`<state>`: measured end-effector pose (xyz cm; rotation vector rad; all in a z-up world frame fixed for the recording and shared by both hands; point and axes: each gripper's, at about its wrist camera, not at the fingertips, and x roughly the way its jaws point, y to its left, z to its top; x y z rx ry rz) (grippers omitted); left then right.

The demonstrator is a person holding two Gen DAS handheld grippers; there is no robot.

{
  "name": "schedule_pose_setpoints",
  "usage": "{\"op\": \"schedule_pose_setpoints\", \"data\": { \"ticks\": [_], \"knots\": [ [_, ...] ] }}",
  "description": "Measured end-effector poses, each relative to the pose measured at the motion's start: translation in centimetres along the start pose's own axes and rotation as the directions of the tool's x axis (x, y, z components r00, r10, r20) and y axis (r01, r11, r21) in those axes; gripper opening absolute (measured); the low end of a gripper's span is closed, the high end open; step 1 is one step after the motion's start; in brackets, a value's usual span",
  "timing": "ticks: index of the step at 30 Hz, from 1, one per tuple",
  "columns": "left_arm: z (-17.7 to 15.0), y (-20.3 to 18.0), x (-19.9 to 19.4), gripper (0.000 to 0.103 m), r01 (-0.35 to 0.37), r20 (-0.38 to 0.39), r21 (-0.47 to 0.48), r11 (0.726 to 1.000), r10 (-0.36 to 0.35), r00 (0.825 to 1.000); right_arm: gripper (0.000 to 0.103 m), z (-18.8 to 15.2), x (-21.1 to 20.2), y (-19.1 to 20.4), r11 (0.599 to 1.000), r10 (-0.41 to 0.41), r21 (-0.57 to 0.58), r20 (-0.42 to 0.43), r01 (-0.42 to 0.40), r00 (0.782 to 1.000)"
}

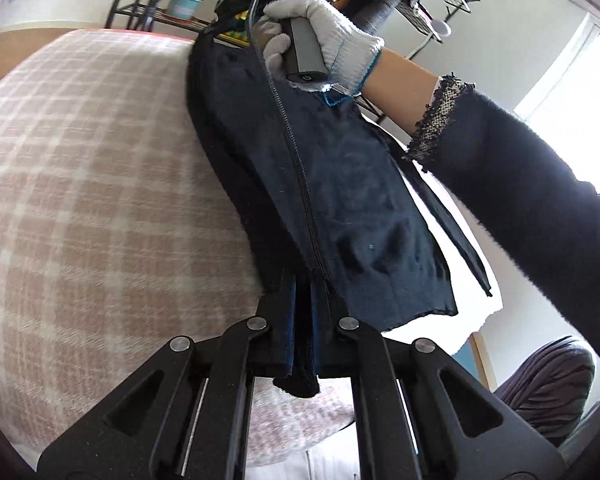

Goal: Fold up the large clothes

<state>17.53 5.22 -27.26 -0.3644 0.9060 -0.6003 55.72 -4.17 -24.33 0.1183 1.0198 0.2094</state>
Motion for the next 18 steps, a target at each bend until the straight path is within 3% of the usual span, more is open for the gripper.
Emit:
{"op": "schedule_pose_setpoints", "data": {
  "ticks": [9,18],
  "knots": [
    [1.9,-3.5,2.2,0.003,0.073,-0.069,0.113,0.991,-0.065,0.996,0.003,0.0,-3.9,-5.6,0.997,0.032,0.064,0.076,-0.036,0.997],
    [2.8,-7.5,6.8,0.003,0.138,-0.181,0.214,0.967,-0.099,0.979,0.002,-2.4,-7.4,-13.5,0.987,0.013,0.158,0.143,-0.035,0.99]
  ]
}}
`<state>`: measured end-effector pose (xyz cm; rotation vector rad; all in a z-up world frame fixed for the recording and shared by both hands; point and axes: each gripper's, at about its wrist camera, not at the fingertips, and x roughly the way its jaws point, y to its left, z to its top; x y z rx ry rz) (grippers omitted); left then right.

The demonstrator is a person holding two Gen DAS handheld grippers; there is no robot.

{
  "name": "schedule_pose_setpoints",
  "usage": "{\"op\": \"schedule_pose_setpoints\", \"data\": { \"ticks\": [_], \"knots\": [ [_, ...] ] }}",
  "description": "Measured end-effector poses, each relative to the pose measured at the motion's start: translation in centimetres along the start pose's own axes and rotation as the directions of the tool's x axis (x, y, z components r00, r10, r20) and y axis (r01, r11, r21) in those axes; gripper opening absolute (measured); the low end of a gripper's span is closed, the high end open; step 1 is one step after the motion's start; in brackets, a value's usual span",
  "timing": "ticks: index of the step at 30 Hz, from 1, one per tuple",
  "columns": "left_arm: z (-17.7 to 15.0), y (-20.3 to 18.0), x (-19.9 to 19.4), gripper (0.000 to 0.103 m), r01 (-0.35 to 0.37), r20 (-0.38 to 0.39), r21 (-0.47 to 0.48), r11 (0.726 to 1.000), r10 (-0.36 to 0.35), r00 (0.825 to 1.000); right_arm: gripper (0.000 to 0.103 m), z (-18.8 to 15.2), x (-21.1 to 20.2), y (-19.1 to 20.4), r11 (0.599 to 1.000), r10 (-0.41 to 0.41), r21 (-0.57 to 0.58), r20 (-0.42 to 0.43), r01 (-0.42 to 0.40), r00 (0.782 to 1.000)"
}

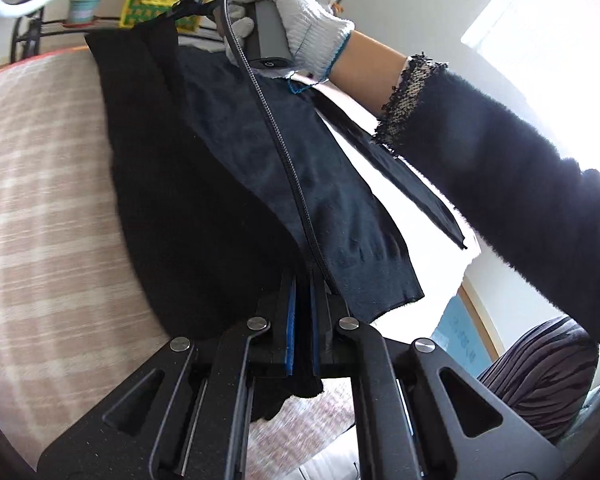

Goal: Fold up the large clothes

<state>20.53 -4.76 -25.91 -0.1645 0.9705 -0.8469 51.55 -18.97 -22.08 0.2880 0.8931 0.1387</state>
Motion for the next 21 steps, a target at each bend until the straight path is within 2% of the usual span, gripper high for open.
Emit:
{"op": "schedule_pose_setpoints", "data": {
  "ticks": [7,11,15,17,21],
  "knots": [
    [0.1,-1.5,3.1,0.003,0.002,-0.071,0.037,0.999,0.001,0.997,0.002,-2.5,0.9,-7.2,0.99,-0.076,0.116,-0.038,0.08,0.996],
    [0.1,-2.0,3.3,0.003,-0.001,-0.086,0.058,0.998,0.006,0.996,0.002,-3.2,1.0,-8.7,0.988,-0.072,0.137,-0.046,0.078,0.996],
    [-0.2,-2.1,2.3,0.003,-0.004,-0.094,0.086,0.996,0.012,0.995,0.002,-4.2,-0.8,-9.3,0.986,-0.031,0.165,-0.012,0.033,0.999],
    [-0.5,-2.3,2.1,0.003,-0.016,-0.099,0.103,0.995,0.027,0.995,0.002,-4.8,-1.7,-9.7,0.984,0.013,0.178,0.01,-0.015,1.0],
    [-0.7,-2.1,2.2,0.003,-0.031,-0.112,0.11,0.993,0.044,0.993,0.002,-5.6,-0.7,-10.2,0.985,-0.043,0.167,-0.033,0.048,0.999]
  ]
}}
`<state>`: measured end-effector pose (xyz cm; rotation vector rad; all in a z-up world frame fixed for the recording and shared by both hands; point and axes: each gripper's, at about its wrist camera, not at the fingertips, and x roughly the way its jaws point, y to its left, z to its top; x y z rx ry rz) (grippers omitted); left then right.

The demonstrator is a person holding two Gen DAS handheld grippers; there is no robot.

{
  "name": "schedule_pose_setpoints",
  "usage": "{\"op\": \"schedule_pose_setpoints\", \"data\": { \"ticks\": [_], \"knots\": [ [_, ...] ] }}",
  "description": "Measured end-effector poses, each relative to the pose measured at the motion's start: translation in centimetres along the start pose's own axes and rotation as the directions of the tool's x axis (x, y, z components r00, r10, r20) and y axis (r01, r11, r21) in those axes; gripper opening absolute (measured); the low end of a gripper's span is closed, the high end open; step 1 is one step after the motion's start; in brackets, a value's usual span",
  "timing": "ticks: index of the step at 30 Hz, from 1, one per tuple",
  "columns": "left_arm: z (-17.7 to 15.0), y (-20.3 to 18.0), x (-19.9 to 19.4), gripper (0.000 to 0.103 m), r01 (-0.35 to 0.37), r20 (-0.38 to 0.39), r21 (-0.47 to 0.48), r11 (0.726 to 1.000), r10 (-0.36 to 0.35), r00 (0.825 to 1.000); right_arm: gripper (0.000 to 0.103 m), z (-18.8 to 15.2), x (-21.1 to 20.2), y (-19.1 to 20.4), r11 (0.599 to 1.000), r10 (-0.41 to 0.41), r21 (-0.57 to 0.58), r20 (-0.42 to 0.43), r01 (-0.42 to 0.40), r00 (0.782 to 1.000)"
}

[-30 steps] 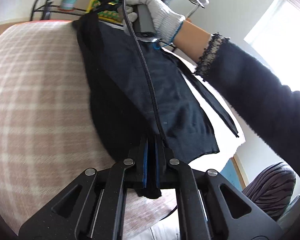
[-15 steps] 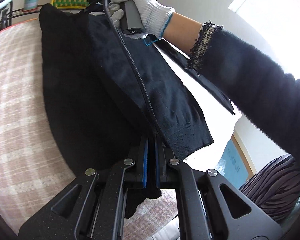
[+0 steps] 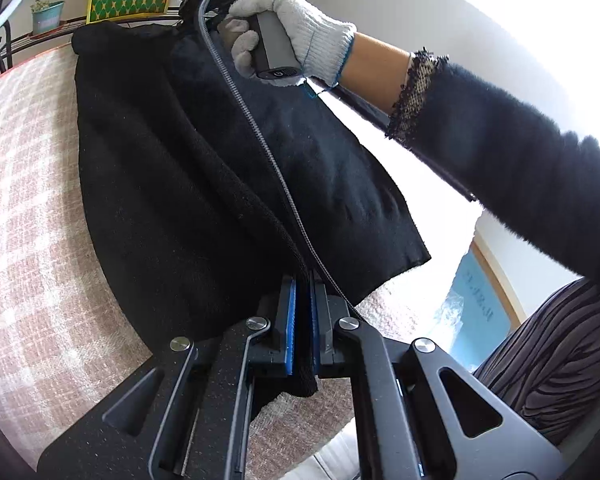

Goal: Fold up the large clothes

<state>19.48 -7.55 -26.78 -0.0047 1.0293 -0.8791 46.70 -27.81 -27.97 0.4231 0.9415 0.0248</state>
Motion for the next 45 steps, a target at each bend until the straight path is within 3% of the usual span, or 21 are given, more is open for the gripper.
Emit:
{"op": "schedule_pose_setpoints", "data": {
  "ticks": [5,10,12,14,17,22,26,29,32,35,40,45],
  "knots": [
    [0.0,-0.1,0.0,0.003,-0.013,-0.006,-0.002,1.0,0.013,1.0,0.002,-0.3,1.4,0.1,1.0,-0.026,-0.017,-0.032,0.026,0.999],
    [0.1,-0.9,0.4,0.008,-0.015,-0.037,0.019,1.0,0.016,0.999,0.011,0.0,1.2,-0.1,0.998,0.048,-0.046,-0.021,-0.049,0.999],
    [-0.1,-1.5,0.1,0.008,0.011,-0.066,0.048,0.999,-0.008,0.998,0.023,0.0,-0.1,-0.3,0.997,0.05,-0.052,0.011,-0.049,0.999],
    [-0.4,-2.2,-0.5,0.008,-0.003,-0.069,0.09,0.996,0.009,0.998,0.029,-0.1,-1.6,-0.5,0.997,0.069,-0.047,0.037,-0.067,0.997],
    [-1.0,-2.9,-2.4,0.008,-0.014,-0.067,0.136,0.991,0.024,0.997,0.029,-0.5,-4.4,-1.2,0.995,0.095,-0.025,0.066,-0.093,0.993],
    [-1.6,-2.5,-6.6,0.013,-0.064,-0.035,0.132,0.989,0.069,0.997,0.029,-3.0,-10.2,-1.2,0.989,0.147,-0.035,0.073,-0.144,0.987],
    [-1.7,-1.0,-9.7,0.013,-0.112,-0.022,0.066,0.991,0.114,0.993,0.029,-5.4,-14.4,-0.4,0.983,0.178,-0.06,0.068,-0.174,0.982],
    [-2.1,0.2,-10.7,0.02,-0.131,-0.043,0.006,0.991,0.131,0.991,0.029,-7.9,-17.9,0.2,0.978,0.201,-0.067,0.065,-0.197,0.977],
    [-2.7,1.3,-10.9,0.022,-0.142,-0.096,-0.043,0.989,0.137,0.986,0.029,-11.3,-20.9,1.0,0.971,0.232,-0.062,0.051,-0.229,0.971],
    [-3.1,2.4,-9.9,0.028,-0.117,-0.151,-0.141,0.983,0.095,0.984,0.029,-14.4,-22.4,1.7,0.971,0.235,-0.059,0.025,-0.234,0.972],
    [-2.7,4.9,-8.0,0.038,-0.033,-0.102,-0.356,0.934,-0.003,0.995,0.029,-20.6,-22.0,2.2,0.973,0.229,0.01,-0.045,-0.229,0.972],
    [-3.7,7.1,-4.6,0.038,-0.023,-0.071,-0.512,0.859,-0.016,0.997,0.029,-24.2,-21.7,1.2,0.962,0.262,0.091,-0.065,-0.255,0.963]
  ]
}}
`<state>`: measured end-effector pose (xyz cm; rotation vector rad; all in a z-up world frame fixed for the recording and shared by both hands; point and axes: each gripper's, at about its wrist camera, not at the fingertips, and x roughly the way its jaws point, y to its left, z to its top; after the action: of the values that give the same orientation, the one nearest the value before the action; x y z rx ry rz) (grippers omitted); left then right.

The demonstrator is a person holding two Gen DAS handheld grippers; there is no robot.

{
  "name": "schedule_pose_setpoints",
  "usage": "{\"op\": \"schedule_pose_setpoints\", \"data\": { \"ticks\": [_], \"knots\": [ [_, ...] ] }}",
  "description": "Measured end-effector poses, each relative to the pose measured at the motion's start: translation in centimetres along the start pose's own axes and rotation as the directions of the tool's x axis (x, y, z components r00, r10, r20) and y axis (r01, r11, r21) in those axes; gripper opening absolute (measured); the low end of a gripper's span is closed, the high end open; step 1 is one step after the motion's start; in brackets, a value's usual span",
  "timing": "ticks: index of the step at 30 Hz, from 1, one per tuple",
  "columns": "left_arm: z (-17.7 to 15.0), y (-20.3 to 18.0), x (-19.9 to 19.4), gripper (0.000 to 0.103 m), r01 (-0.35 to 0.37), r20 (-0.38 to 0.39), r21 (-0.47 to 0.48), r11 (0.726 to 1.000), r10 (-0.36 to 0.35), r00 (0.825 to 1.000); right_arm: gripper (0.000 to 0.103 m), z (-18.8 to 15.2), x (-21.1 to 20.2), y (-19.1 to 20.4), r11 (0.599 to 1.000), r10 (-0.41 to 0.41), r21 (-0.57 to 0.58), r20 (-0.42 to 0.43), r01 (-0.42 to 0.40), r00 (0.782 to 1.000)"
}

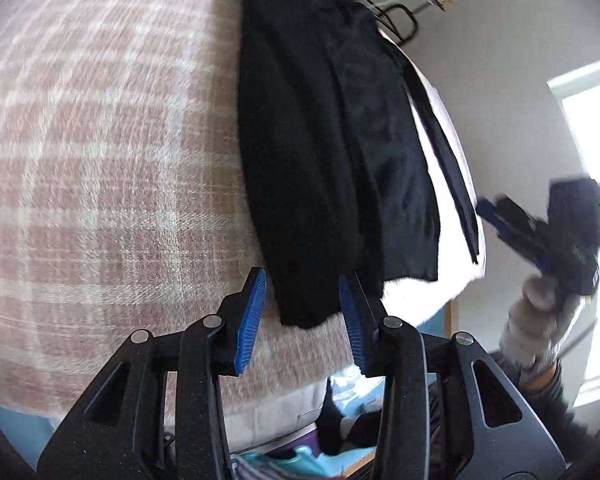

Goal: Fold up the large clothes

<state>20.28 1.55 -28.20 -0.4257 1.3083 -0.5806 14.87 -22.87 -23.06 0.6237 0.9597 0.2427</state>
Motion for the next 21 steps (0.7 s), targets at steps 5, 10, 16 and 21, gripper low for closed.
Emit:
{"op": "schedule_pose_setpoints", "data": {
  "ticks": [5,10,16,21],
  "knots": [
    [-1.4,-1.3,1.8,0.033,-0.17,0.051,0.056,0.984,0.167,0.985,0.029,-0.4,-2.4,-0.5,0.999,-0.04,-0.023,0.064,0.042,0.997],
    [-3.6,-4.6,2.4,0.033,-0.319,0.09,0.213,0.923,0.307,0.948,0.029,-0.6,-4.9,-1.0,0.994,-0.08,-0.066,0.141,0.09,0.987],
    [-4.4,-7.0,-0.3,0.033,-0.375,0.218,0.228,0.898,0.329,0.919,0.04,-0.9,-7.9,-3.1,0.989,-0.122,-0.054,0.203,0.135,0.972],
    [-4.3,-10.3,-2.3,0.033,-0.36,0.317,0.249,0.899,0.275,0.908,0.047,-1.1,-11.8,-7.1,0.977,-0.214,0.06,0.291,0.205,0.932]
  ]
}}
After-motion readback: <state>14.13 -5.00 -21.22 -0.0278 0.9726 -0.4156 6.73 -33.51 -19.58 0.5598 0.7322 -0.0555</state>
